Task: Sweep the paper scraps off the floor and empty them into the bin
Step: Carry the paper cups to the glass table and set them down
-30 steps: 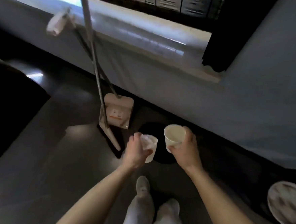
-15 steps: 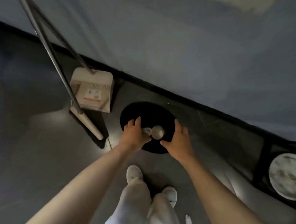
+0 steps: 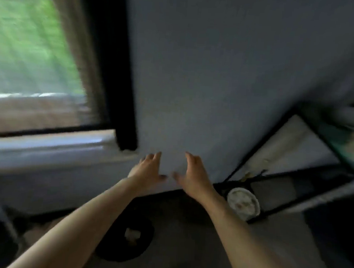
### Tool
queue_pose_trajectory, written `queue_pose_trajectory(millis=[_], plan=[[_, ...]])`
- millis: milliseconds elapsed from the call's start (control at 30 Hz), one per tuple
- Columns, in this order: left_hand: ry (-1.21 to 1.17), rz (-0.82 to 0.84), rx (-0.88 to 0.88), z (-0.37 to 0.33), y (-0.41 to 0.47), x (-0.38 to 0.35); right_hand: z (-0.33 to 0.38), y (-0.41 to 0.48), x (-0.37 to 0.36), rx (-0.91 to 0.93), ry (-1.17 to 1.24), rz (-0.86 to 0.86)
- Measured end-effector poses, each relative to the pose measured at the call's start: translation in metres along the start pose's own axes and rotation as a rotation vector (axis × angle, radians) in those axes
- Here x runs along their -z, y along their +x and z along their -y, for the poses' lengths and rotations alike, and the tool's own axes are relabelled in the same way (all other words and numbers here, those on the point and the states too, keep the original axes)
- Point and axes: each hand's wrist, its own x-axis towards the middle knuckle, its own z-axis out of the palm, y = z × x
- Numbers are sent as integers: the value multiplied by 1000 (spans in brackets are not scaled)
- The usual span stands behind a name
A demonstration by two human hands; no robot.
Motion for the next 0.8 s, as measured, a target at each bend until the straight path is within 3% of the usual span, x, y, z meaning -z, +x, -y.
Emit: queue_pose_trajectory(millis=[167,267,367,533,800], plan=[[226,-72,-514,-165,6,24,-57,-77,136,-163,-170,-377],[338,-110,-774,-275,-9,4,-113,-153,201,-367,-290,-567],[302,-110,-1000,-384,-47,-35,-172,-238,248,-625,-325,-708],[259,-14,-1297,-532,-121,-115,-267,-365,297,-990,-344,-793],[314,150,-1575,-720,-198,-217,-379,-522,374,-1333,-256,-845]])
